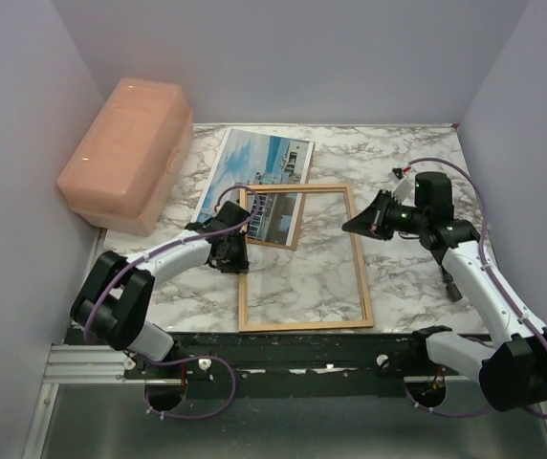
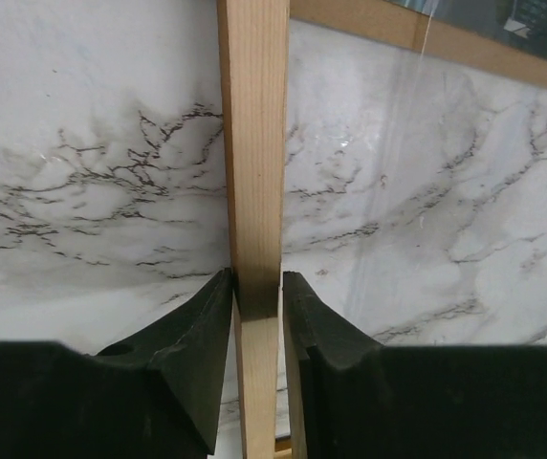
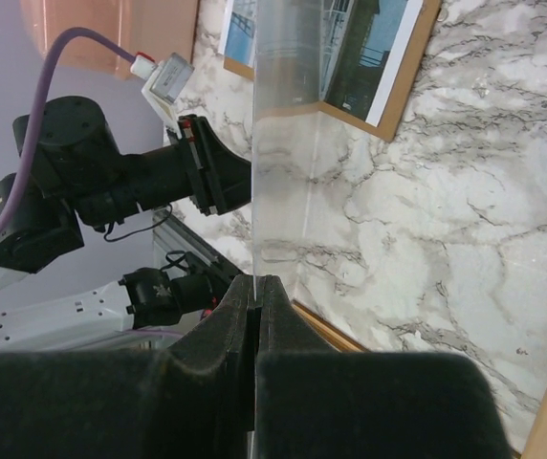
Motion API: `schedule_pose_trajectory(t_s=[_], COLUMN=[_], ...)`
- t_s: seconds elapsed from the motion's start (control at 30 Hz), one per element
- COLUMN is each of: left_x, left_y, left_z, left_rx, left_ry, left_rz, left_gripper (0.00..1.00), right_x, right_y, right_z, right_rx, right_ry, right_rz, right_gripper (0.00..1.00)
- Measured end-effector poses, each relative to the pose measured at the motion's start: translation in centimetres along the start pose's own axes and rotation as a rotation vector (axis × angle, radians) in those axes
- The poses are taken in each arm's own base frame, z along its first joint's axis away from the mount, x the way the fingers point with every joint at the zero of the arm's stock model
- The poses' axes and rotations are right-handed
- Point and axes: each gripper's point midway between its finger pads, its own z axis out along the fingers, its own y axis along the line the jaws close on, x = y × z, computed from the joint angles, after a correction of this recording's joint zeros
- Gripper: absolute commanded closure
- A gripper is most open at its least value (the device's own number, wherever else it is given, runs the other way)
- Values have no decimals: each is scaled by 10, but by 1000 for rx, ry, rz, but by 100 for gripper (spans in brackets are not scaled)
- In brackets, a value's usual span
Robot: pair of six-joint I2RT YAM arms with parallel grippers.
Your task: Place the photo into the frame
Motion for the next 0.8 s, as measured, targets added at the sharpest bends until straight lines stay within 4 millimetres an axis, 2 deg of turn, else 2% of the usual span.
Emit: schedule_pose_trajectory(t_s=[0.13, 0.27, 0.37, 0.5, 0.67, 0.8], left_x=[1, -2, -10, -16, -13, -11], left_y=[-6, -11, -15, -9, 8, 10], left_z=[-1, -7, -17, -24, -19, -14], left_rx=[23, 53, 91, 113, 83, 71], left_ry=[3, -11, -48, -83, -73, -58], left_rz=[0, -4, -16, -45, -87, -95], left_gripper=[49, 49, 51, 59, 67, 72], right_x=[-1, -3, -5, -7, -7, -7], right_y=[8, 15, 18, 22, 27, 31], right_z=[-2, -4, -5, -7, -8, -9], right_rx=[-24, -46, -54, -63, -78, -98], right_ry=[5, 7, 6, 3, 7, 14], right_rz=[-9, -20, -28, -36, -40, -41], right_gripper=[99, 100, 99, 100, 99, 99])
